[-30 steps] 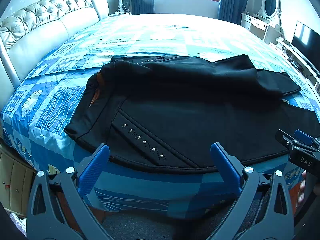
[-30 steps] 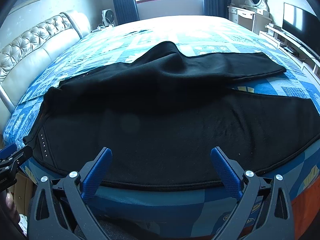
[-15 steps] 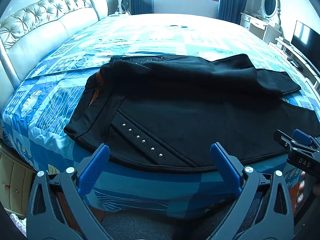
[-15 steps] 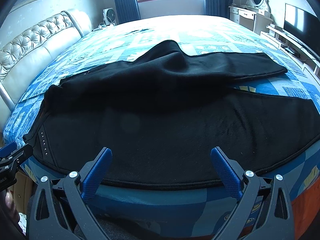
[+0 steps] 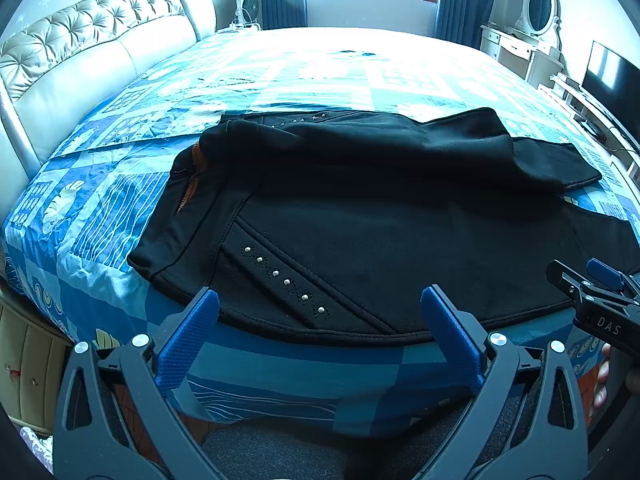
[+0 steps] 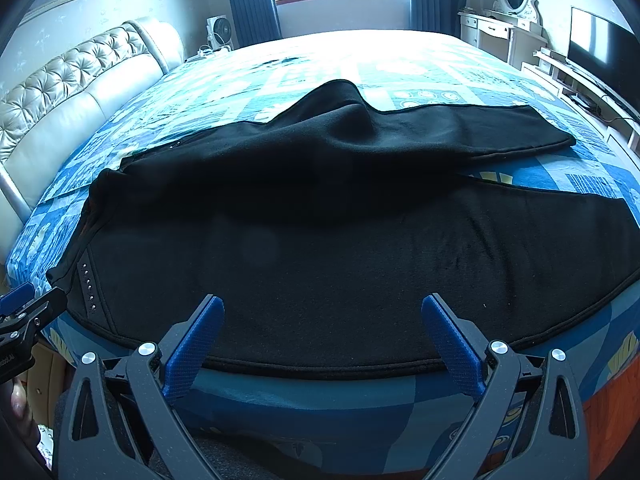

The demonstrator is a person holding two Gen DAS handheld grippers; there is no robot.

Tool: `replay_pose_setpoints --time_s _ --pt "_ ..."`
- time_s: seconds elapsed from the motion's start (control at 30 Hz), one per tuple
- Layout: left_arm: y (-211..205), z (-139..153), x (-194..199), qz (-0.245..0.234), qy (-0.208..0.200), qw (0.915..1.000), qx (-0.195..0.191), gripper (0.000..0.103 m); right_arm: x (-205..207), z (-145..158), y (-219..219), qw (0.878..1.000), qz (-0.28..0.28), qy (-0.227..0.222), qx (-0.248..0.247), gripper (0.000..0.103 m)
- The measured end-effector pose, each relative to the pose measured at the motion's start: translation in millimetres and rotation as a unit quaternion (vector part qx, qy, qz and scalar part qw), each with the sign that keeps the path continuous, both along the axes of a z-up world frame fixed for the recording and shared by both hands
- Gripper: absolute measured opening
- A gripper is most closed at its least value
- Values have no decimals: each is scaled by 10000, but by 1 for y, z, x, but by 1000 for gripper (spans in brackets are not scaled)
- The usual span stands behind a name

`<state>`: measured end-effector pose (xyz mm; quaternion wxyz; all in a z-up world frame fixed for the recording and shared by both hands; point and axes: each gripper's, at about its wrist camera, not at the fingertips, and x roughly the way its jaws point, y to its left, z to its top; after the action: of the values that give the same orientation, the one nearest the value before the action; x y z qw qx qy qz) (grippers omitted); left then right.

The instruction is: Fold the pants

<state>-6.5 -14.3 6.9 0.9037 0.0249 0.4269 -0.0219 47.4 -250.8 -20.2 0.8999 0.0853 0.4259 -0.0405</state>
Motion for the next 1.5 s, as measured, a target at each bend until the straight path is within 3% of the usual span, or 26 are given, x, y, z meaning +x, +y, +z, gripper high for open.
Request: replay_pose_setpoints --time_s 0.67,0.87,1.0,1.13,1.27,1.37,1.5 --pt "-1 0 0 -5 5 10000 -6 101 1 -1 1 9999 16 76 -117 99" --pt "-2 -1 -1 -17 3 10000 -14 101 2 -4 1 9999 81 12 87 99" --pt "-1 2 0 -122 31 9999 -110 101 7 3 -1 9993 332 73 169 99" --pt "20 22 12 -368 -104 9983 -441 101 22 30 -6 9940 974 -418 285 99" --pt "71 34 55 -814 27 9923 -938 101 57 55 -14 9826 1589 -817 506 99" --pt "118 31 107 -782 161 9908 -1096 101 93 71 -14 9723 2042 -880 720 99" --pt "163 12 186 -885 525 9855 -1352 101 163 69 -18 9658 2444 -497 708 99"
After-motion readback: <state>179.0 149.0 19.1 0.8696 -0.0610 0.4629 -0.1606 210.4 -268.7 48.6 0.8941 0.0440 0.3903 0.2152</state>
